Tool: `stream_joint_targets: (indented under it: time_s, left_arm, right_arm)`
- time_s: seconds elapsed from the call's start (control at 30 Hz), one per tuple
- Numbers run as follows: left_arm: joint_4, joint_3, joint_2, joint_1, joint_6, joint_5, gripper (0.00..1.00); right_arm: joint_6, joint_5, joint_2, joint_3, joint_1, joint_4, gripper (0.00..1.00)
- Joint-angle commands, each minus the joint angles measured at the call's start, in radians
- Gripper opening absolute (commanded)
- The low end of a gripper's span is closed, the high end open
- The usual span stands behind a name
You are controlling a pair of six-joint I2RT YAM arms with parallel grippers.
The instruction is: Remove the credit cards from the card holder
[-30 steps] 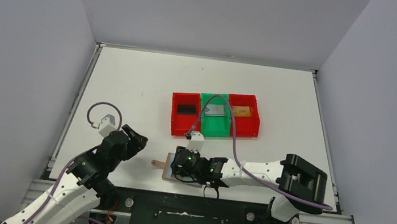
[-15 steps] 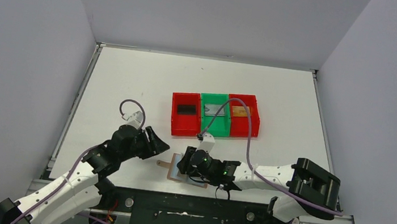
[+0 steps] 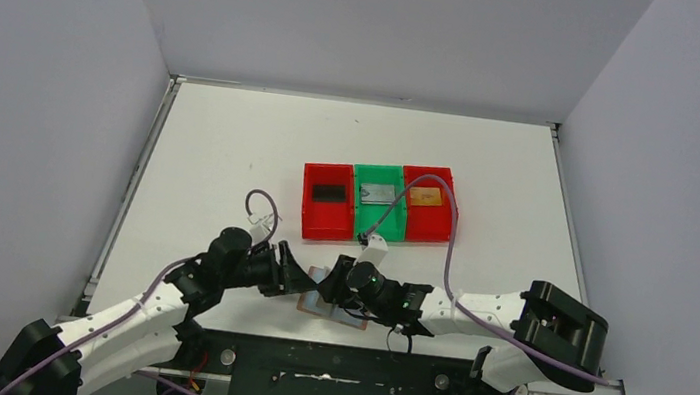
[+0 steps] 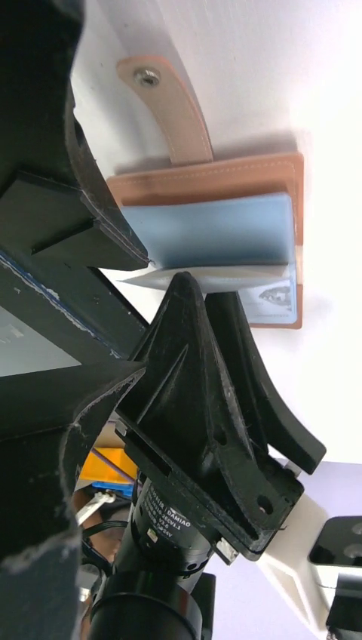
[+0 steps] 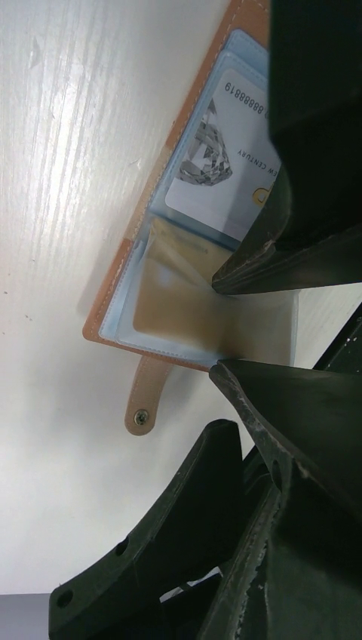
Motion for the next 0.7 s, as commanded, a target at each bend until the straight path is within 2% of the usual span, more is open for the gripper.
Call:
stream_joint_targets:
  time_s: [0.0, 0.23, 0.5, 0.67]
  left_arm:
    - [0.127, 0.01, 0.036, -0.02, 0.002, 0.055, 0.47]
    - [0.146, 0.012, 0.146, -0.068, 0.02, 0.022, 0.47]
    - [0.263, 0.021, 0.261, -0.135, 0.011, -0.025, 0.47]
    - [0.276, 0.028, 0.289, -0.158, 0.018, -0.071, 0.37]
  right_arm:
    - [0.011, 0.015, -0.041, -0.003, -0.01, 0.076, 0.37]
    - [0.013, 0.015, -0.033, -0.001, -0.013, 0.073, 0.37]
    - [0.012, 0.012, -0.026, 0.0, -0.019, 0.074, 0.37]
    - [0.014, 0.011, -0.027, -0.001, -0.02, 0.075, 0.37]
